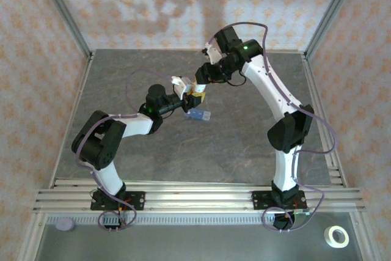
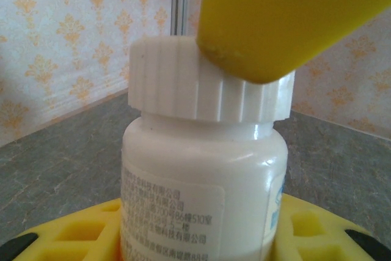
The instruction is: Sort the pills into containers
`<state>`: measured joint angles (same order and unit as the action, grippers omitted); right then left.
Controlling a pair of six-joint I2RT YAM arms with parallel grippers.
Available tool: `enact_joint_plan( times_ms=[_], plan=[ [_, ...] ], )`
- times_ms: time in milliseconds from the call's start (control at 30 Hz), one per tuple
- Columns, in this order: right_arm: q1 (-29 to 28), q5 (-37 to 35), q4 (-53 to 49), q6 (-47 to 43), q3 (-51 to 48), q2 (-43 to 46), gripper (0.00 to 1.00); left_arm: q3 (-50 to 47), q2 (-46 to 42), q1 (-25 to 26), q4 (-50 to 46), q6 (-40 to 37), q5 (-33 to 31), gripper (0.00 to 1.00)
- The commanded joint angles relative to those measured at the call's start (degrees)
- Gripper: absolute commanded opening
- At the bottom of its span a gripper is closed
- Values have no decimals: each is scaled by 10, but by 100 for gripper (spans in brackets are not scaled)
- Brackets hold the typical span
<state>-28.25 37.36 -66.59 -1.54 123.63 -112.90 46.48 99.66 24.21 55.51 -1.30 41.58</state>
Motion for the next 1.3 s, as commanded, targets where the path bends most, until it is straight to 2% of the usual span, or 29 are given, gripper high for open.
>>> enact_joint_plan(
  times_ms=[0, 133, 233, 333, 500, 600, 733, 833, 967, 1033, 1167, 1267],
  plan=[
    [-6, -3, -9, 15, -3, -5, 46, 19, 1, -7, 34, 4, 7, 0],
    [-16, -34, 25, 92, -34, 4, 40, 13, -11, -4, 22, -18, -39, 0],
    [-31, -77, 74, 174, -81, 23, 39, 10, -25, -2, 4, -46, -76, 0],
    [-52, -119, 113, 236, -114, 34, 39, 7, -30, 0, -20, -58, -93, 0],
    [-62, -134, 159, 284, -146, 50, 42, -1, -25, 0, -7, -49, -101, 0],
    [-54, -140, 143, 274, -126, 57, 50, -7, -19, -1, 19, -36, -106, 0],
    [-23, -118, 145, 264, -120, 92, 69, -9, -14, -5, 34, -27, -100, 0],
    [-1, -118, 145, 255, -132, 127, 77, -9, -13, -9, 41, -19, -87, 0],
    [21, -110, 162, 215, -152, 152, 78, -7, -18, -12, 37, -17, -46, 0],
    [26, -86, 161, 162, -143, 146, 77, -4, -18, -14, 41, -4, -20, 0],
    [26, -13, 105, 49, -78, 107, 78, -1, -16, -19, 55, 24, 7, 0],
    [20, 3, 50, 4, -22, 70, 79, 4, -13, -19, 55, 32, 15, 0]
  ],
)
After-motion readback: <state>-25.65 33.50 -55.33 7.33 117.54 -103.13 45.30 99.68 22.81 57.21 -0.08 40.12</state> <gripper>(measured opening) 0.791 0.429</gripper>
